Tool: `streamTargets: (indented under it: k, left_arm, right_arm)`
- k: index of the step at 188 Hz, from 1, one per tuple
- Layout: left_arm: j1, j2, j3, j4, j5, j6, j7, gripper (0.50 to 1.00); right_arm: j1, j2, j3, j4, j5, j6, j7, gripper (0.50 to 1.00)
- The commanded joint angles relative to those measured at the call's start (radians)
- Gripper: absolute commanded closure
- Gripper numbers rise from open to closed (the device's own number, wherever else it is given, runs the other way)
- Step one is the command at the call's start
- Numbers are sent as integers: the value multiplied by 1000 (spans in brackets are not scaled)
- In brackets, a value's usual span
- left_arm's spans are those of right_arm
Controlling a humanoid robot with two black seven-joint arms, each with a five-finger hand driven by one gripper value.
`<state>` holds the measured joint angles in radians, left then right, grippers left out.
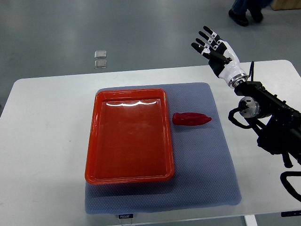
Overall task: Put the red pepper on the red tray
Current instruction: 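Reach the right hand down toward the red pepper beside the tray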
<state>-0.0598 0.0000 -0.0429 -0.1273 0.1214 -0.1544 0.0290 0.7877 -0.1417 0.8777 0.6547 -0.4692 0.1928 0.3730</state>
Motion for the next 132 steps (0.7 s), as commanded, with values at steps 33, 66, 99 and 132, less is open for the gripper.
streamTargets:
  k: [33,66,99,132]
  left_arm:
    - [0,0,0,0,0,1,0,500]
    - [0,0,0,0,0,1,0,500]
    - [0,0,0,0,0,1,0,500]
    - [0,0,0,0,0,-1,0,500]
  right_arm:
    - [105,-196,-227,128,-330,14,-6,589]
    - [235,-332,-534,273,-465,27,-9,589]
    - [337,-371,-753,330,-620,28,-11,589]
    - [360,-348,-879,330,-736,27,-66,589]
